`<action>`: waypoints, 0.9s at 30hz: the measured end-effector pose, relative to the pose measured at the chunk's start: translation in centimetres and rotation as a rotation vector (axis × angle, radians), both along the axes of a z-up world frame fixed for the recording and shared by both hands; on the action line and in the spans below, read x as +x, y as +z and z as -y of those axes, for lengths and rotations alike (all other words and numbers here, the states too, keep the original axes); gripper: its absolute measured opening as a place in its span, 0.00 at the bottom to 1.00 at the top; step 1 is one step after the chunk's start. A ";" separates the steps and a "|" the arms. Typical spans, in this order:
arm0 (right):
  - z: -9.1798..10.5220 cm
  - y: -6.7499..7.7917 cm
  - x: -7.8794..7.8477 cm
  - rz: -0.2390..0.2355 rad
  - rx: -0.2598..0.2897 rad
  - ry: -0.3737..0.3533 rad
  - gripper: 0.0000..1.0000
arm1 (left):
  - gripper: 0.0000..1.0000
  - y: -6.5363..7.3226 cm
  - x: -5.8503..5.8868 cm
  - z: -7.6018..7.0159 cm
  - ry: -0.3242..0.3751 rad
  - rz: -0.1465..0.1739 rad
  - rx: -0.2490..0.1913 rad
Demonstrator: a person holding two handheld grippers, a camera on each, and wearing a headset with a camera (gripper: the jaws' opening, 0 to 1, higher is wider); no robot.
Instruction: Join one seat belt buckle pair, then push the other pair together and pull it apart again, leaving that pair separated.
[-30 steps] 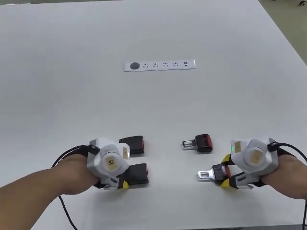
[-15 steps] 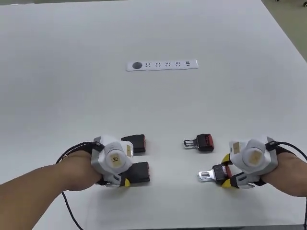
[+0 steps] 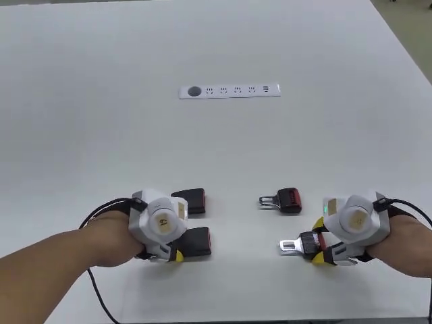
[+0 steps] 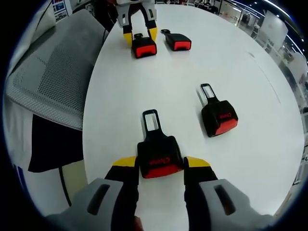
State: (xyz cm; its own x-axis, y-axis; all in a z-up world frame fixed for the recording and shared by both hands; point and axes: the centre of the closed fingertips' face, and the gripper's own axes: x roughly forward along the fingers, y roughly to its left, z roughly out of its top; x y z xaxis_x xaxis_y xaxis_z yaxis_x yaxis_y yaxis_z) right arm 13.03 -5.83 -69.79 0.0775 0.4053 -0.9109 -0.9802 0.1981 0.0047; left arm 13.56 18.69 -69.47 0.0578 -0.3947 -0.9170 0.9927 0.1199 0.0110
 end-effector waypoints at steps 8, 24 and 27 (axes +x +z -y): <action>-0.1 0.1 0.1 -0.002 0.005 -0.024 0.34 | 0.32 0.0 0.0 0.0 0.003 0.000 0.000; -2.9 0.2 0.0 0.009 0.028 0.004 0.34 | 0.32 0.1 0.0 0.0 0.001 -0.001 0.000; -3.5 0.2 -0.1 0.009 0.036 0.002 0.34 | 0.32 0.2 0.0 0.1 -0.003 -0.001 -0.003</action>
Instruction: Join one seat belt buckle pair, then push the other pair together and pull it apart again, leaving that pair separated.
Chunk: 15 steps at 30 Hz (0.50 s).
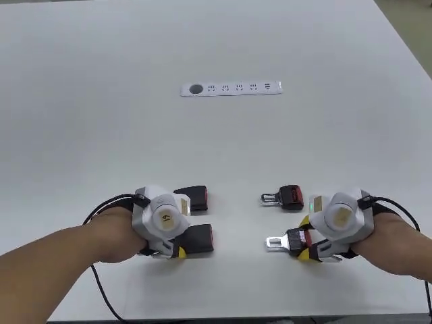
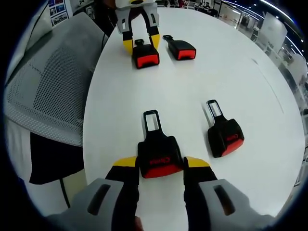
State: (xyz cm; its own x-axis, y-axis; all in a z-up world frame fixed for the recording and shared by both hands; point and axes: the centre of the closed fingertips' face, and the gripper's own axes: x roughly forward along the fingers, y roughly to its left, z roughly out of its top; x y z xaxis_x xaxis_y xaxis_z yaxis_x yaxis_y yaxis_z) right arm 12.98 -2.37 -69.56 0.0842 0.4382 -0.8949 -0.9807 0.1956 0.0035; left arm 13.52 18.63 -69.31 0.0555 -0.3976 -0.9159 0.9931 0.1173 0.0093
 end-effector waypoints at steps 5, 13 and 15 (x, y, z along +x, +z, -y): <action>-1.1 0.0 0.4 0.000 0.015 -0.009 0.34 | 0.32 -0.1 0.0 0.0 -0.003 -0.001 -0.004; -3.0 0.2 0.7 -0.002 0.039 -0.018 0.34 | 0.32 0.0 0.0 0.1 -0.004 -0.003 -0.010; -3.4 0.2 0.8 -0.002 0.042 -0.018 0.34 | 0.32 0.0 0.0 0.1 -0.005 -0.003 -0.011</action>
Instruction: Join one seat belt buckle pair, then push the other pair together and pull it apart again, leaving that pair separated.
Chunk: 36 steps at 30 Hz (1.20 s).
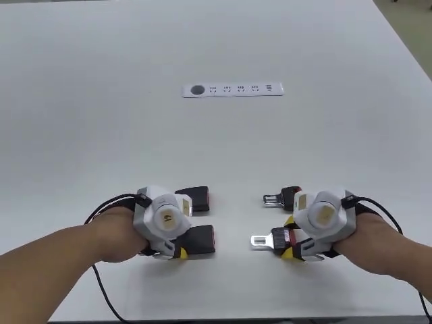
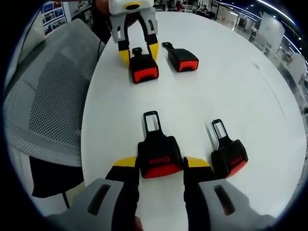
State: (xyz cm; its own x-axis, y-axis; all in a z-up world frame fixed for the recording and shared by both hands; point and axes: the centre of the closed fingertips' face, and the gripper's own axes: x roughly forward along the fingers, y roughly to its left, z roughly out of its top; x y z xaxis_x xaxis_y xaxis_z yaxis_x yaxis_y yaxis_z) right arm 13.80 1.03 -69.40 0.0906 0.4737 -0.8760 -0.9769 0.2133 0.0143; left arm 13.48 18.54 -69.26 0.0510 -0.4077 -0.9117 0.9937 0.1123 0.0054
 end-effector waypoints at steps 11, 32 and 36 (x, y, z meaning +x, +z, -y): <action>-3.5 0.1 0.2 0.013 0.033 0.003 0.34 | 0.32 -0.2 0.1 0.0 -0.009 -0.008 -0.007; -7.3 -0.1 0.5 0.022 0.039 0.030 0.33 | 0.32 -0.2 0.0 0.0 0.000 -0.009 0.002; -7.5 -0.1 0.6 0.033 0.026 0.041 0.33 | 0.32 -0.3 0.0 -0.1 0.001 -0.012 0.012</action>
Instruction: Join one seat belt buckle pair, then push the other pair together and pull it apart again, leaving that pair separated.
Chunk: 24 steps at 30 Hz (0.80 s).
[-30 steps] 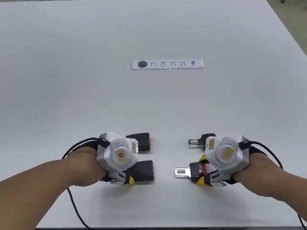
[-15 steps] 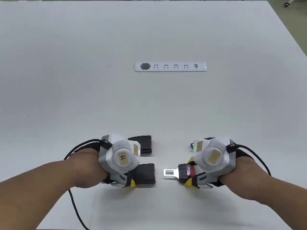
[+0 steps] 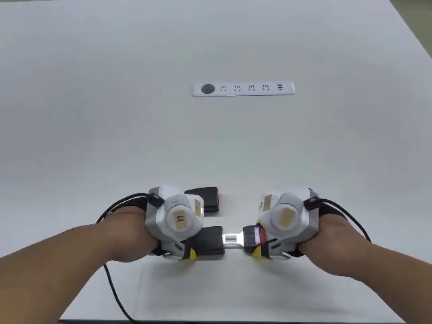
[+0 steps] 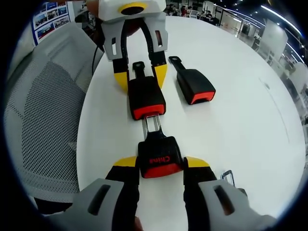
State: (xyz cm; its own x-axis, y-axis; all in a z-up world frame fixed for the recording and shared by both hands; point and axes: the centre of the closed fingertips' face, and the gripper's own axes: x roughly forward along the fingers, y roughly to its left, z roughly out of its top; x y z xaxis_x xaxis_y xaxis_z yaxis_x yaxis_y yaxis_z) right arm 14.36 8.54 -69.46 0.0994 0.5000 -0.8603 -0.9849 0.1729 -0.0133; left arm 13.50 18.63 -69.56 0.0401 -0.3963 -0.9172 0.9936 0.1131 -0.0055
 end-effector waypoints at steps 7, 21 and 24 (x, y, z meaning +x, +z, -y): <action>-0.6 0.0 -0.1 0.035 -0.001 0.044 0.33 | 0.32 0.0 0.0 0.0 -0.007 0.000 0.011; -1.3 -0.1 0.0 0.000 0.059 0.041 0.32 | 0.32 0.1 -0.1 0.1 -0.027 0.000 0.008; -1.5 -0.3 0.0 -0.013 0.065 0.028 0.32 | 0.31 0.1 -0.2 0.0 -0.027 0.002 0.023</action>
State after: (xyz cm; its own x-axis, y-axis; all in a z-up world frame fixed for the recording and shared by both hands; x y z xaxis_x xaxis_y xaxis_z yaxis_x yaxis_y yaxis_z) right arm 14.33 10.01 -69.74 0.0739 0.5574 -0.8270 -0.9893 0.1458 0.0098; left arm 13.28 18.61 -69.51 0.0317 -0.3765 -0.9259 0.9963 0.0861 -0.0009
